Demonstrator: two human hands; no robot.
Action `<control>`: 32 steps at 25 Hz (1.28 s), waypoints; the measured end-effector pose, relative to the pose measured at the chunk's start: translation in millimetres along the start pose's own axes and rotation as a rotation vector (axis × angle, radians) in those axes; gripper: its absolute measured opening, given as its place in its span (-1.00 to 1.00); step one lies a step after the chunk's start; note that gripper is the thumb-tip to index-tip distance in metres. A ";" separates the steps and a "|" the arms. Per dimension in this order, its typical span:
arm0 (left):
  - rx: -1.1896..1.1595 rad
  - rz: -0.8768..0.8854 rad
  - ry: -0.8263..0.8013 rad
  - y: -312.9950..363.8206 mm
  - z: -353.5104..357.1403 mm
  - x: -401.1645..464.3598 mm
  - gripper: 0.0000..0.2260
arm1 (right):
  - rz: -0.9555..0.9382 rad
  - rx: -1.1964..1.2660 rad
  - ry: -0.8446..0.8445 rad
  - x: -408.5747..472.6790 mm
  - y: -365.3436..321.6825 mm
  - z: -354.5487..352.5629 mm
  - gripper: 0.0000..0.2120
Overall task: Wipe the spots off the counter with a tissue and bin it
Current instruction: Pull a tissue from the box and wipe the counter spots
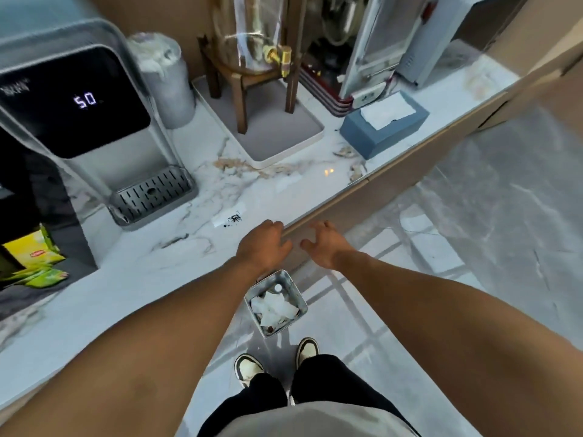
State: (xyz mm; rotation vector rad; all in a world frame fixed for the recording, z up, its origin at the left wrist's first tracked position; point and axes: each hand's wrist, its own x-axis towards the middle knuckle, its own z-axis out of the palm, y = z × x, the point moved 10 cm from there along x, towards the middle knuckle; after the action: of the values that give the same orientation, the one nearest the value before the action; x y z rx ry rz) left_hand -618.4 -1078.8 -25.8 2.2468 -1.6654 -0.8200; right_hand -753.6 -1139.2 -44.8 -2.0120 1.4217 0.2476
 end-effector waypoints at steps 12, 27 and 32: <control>0.227 0.168 0.110 155.9 -61.4 84.8 -0.54 | -0.041 0.083 0.266 17.3 71.0 -198.0 -0.45; 0.252 0.011 0.244 286.3 -74.9 198.2 -0.57 | -0.158 0.086 0.269 102.4 182.7 -342.5 -0.47; 0.218 -0.032 0.237 274.8 -76.0 238.8 -0.58 | -0.171 0.075 0.241 149.7 182.3 -347.1 -0.47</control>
State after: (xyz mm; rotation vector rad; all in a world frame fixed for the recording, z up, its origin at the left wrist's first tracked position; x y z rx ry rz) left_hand -750.2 -1403.2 99.7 2.4078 -1.6794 -0.3737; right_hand -930.6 -1500.5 74.5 -2.1405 1.3677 -0.1244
